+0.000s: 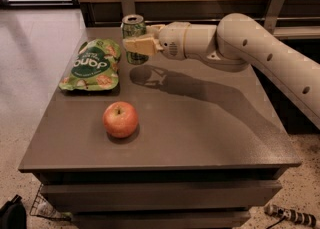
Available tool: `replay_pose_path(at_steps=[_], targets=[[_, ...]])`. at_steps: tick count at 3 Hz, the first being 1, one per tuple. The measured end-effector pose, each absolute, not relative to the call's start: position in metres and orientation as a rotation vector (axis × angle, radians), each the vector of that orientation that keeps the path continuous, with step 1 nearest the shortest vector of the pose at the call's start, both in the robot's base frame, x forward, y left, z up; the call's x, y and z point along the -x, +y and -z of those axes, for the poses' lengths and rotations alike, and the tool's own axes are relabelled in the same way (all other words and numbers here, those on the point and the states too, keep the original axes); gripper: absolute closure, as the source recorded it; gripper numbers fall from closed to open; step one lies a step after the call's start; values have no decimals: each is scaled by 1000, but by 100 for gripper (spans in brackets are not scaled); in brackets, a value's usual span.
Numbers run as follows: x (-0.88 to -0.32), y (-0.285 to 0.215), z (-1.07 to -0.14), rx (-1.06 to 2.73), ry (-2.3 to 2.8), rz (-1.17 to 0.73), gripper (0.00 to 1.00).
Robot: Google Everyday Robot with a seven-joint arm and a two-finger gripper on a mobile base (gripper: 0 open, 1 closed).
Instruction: Move green can near green rice chip bag
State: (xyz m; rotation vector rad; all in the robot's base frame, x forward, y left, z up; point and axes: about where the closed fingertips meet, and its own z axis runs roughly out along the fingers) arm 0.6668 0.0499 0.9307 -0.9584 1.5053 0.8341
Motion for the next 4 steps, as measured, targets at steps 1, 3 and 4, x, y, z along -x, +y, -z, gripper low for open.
replay_pose_path(at_steps=[1,3,4], targets=[[-659,66,-919,1008,1516,-850,100],[-656,74,-879,986,1522,-994,100],[-656,77,-880,990,1520,-995,82]])
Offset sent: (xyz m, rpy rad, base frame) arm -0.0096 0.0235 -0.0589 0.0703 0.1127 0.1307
